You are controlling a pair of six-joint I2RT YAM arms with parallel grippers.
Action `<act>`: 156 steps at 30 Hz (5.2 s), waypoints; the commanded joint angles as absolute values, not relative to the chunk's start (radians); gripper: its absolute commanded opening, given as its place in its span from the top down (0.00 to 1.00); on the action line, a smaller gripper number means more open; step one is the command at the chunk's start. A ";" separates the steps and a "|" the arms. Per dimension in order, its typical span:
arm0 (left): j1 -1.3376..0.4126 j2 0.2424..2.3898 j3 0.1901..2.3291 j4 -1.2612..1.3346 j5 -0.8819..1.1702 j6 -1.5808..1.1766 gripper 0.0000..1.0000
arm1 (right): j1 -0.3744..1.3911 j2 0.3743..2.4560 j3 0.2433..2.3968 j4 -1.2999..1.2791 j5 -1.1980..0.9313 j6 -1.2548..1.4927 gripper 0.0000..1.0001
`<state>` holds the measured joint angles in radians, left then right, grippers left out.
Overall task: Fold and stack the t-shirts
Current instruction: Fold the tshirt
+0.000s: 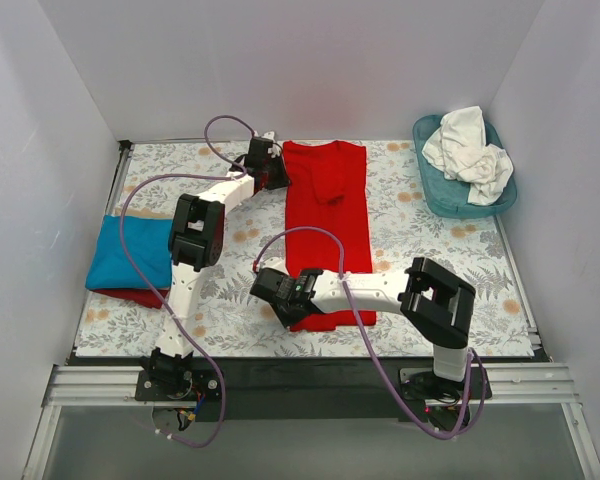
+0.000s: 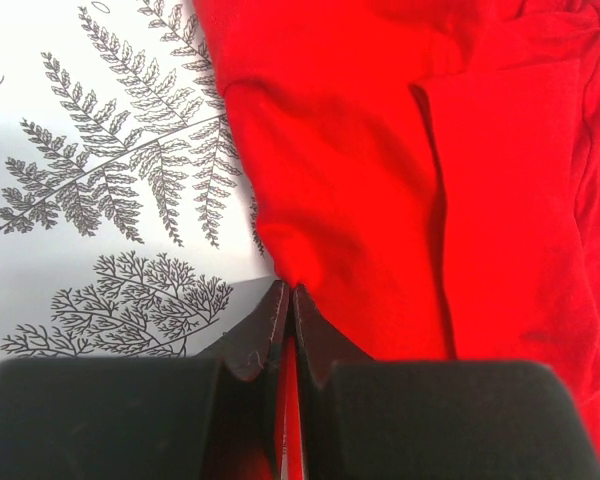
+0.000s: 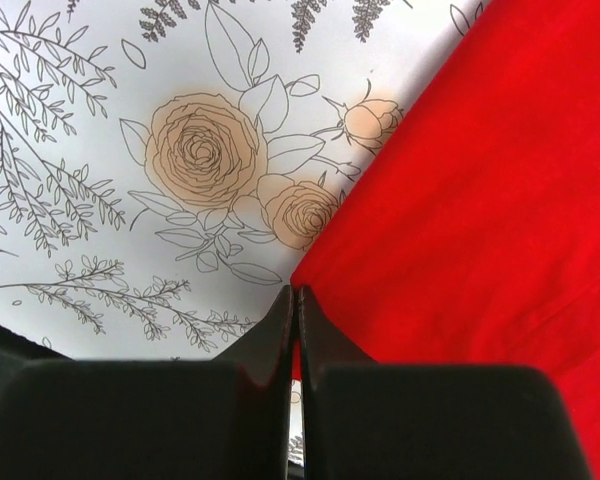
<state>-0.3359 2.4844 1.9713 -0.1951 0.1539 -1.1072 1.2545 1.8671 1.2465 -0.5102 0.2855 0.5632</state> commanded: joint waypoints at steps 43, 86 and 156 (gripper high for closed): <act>-0.419 2.255 1.759 -0.282 0.081 -1.077 0.66 | 0.744 1.151 0.632 -0.454 0.129 0.600 0.57; -0.445 2.393 1.829 -0.367 -0.117 -1.052 0.70 | 0.773 0.983 0.448 -0.558 0.192 0.724 0.99; -0.564 1.420 0.624 -0.330 0.407 -1.520 0.56 | 0.509 0.937 0.338 -0.296 -0.164 0.727 0.58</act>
<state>-0.5480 1.4197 0.6151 -0.3321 0.4042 -1.5078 0.5163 0.9279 0.3500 -0.3302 -0.1387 0.7155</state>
